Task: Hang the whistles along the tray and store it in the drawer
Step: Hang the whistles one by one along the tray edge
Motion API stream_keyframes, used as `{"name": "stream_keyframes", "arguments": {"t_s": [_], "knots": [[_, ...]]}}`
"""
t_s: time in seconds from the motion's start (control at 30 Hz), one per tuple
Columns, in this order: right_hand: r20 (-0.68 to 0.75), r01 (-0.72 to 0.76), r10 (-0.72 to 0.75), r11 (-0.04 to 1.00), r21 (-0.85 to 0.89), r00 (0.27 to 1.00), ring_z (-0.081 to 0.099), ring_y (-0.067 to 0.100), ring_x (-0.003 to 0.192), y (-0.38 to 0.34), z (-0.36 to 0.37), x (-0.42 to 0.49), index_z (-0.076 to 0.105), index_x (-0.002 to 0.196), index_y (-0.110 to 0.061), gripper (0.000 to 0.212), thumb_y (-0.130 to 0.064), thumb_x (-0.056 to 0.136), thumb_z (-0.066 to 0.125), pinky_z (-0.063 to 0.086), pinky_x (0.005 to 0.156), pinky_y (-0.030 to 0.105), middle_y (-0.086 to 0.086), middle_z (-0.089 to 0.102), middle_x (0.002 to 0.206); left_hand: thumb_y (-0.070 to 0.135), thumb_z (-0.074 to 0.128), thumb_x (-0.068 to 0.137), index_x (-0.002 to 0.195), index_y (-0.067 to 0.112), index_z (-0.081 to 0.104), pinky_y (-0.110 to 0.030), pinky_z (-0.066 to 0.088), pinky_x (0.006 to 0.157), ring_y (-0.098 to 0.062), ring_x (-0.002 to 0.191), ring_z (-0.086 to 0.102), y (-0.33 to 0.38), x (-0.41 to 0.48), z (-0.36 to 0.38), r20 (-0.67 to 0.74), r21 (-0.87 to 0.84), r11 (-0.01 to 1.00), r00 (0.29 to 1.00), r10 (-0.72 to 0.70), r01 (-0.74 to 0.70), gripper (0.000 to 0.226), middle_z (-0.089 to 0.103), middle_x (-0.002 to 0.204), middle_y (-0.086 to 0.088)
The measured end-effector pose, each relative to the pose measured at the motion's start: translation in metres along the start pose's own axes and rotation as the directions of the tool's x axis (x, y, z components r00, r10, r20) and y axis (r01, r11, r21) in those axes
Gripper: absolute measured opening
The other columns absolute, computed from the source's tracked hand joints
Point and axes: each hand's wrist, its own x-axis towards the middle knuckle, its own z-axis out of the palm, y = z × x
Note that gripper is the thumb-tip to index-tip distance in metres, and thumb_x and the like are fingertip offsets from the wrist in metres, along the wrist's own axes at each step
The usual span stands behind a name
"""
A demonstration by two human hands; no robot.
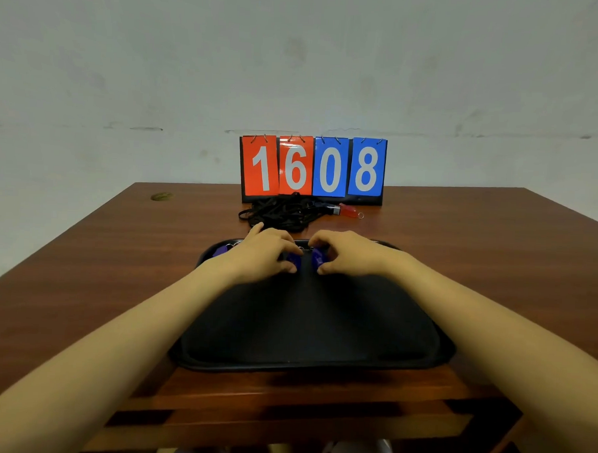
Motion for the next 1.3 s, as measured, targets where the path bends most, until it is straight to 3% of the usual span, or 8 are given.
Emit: {"name": "stream_keyframes", "arguments": {"t_s": [0.2,0.37,0.6,0.9,1.13,1.3], "knots": [[-0.037,0.011,-0.010,0.999,0.033,0.999,0.055,0.016,0.112,-0.006,0.006,0.011,0.048,0.127,-0.019,0.047,-0.023,0.085,0.068,0.047,0.092,0.026,0.003,0.055,0.127,0.033,0.061,0.088,0.131,0.027,0.052,-0.044,0.009,0.120,-0.013,0.132,0.040,-0.008,-0.002,0.003,-0.057,-0.101,0.994,0.997,-0.045,0.039,0.045,0.051,0.138,0.006],[-0.055,0.010,-0.008,0.999,0.042,0.998,0.055,0.016,0.113,-0.009,0.009,0.014,0.049,0.128,-0.019,0.048,-0.025,0.085,0.068,0.045,0.092,0.026,0.003,0.056,0.127,0.032,0.064,0.086,0.137,0.026,0.045,-0.034,0.022,0.110,-0.019,0.127,0.043,-0.005,-0.006,0.003,-0.117,-0.180,0.980,0.987,-0.112,0.089,0.055,0.054,0.136,0.004],[-0.064,0.002,0.001,0.998,0.057,0.998,0.055,0.016,0.111,-0.005,0.008,0.013,0.051,0.126,-0.020,0.047,-0.027,0.083,0.070,0.046,0.093,0.027,0.002,0.056,0.126,0.030,0.068,0.084,0.134,0.023,0.049,-0.040,0.028,0.113,-0.018,0.125,0.046,-0.004,-0.005,0.005,-0.123,-0.291,0.953,0.985,-0.124,0.084,0.054,0.056,0.132,0.001],[-0.071,0.013,-0.010,0.999,0.045,0.997,0.055,0.015,0.109,-0.004,0.007,0.011,0.052,0.122,-0.019,0.041,-0.024,0.084,0.068,0.048,0.092,0.027,0.002,0.056,0.124,0.033,0.069,0.082,0.127,0.022,0.055,-0.043,0.034,0.109,-0.016,0.118,0.051,-0.007,0.003,0.009,-0.117,-0.272,0.959,0.986,-0.116,0.080,0.049,0.058,0.128,0.002],[-0.056,0.004,-0.003,1.000,0.014,0.998,0.054,0.017,0.112,0.000,0.005,0.010,0.051,0.123,-0.019,0.043,-0.023,0.084,0.068,0.049,0.094,0.030,0.003,0.054,0.127,0.033,0.067,0.084,0.128,0.022,0.054,-0.041,0.030,0.111,-0.015,0.119,0.048,-0.006,0.002,0.007,-0.109,-0.243,0.967,0.988,-0.110,0.081,0.047,0.055,0.130,0.003],[-0.055,0.026,-0.025,1.000,0.017,0.998,0.051,0.014,0.114,0.002,-0.005,0.004,0.050,0.127,-0.020,0.050,-0.026,0.083,0.070,0.046,0.096,0.028,0.000,0.051,0.130,0.038,0.068,0.082,0.132,0.023,0.050,-0.049,0.012,0.118,-0.013,0.129,0.042,-0.001,0.006,0.003,-0.128,-0.185,0.981,0.989,-0.075,0.051,0.055,0.050,0.137,0.005]]}}
